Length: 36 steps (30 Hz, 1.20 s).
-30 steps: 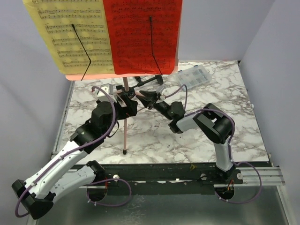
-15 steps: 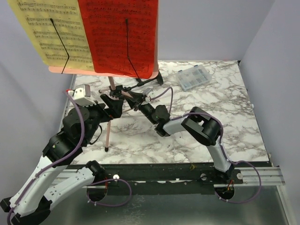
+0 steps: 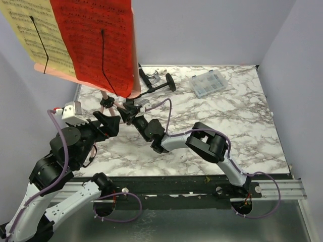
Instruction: Set up the instrument practice props
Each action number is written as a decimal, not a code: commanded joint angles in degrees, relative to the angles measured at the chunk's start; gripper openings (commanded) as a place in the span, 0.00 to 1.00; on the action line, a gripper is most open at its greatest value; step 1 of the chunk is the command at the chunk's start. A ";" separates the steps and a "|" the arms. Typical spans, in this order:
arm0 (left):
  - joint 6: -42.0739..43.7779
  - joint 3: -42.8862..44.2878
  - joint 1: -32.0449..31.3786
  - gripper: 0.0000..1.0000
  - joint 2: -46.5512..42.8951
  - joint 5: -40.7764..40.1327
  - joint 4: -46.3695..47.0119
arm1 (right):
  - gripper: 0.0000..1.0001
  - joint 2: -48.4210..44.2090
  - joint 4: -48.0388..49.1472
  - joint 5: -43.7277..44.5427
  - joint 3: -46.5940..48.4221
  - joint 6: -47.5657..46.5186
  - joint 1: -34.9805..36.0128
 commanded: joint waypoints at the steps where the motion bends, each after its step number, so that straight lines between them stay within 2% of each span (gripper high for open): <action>1: -0.31 2.24 0.15 0.98 -2.64 -2.62 -5.08 | 0.00 8.00 -24.12 13.94 -2.22 17.67 3.04; 10: -1.28 0.80 -0.25 0.98 -4.88 -2.05 -5.68 | 0.00 9.90 -26.98 20.90 0.95 16.95 7.03; 16: -2.07 -1.03 -0.55 0.99 -6.20 -0.96 -5.75 | 0.00 9.26 -28.06 20.13 0.62 18.26 7.22; 17: -2.50 -1.51 -0.55 0.99 -6.42 -0.90 -5.68 | 0.03 8.85 -27.20 19.87 -0.14 17.75 7.24; 19: -3.30 -2.92 -0.72 0.99 -6.87 -0.36 -5.28 | 0.16 7.71 -24.05 18.26 -2.30 16.22 7.22; 20: -3.66 -3.83 -0.71 0.99 -7.25 0.20 -4.87 | 0.29 6.80 -23.10 17.60 -3.24 15.27 7.22; 22: -4.83 -5.56 -0.84 0.99 -8.26 1.35 -3.94 | 0.47 4.72 -21.05 15.57 -5.64 13.23 7.18; 26: -6.45 -9.31 -0.92 0.99 -10.72 4.03 -1.30 | 0.68 -0.92 -18.84 12.56 -12.15 10.31 7.13; 30: -7.12 -13.11 -0.97 0.99 -13.38 5.00 1.58 | 0.80 -8.41 -15.30 10.48 -20.67 6.39 7.06; 36: -7.49 -17.38 -1.05 0.99 -13.63 5.87 5.15 | 0.85 -17.69 -13.27 8.00 -32.22 6.15 6.69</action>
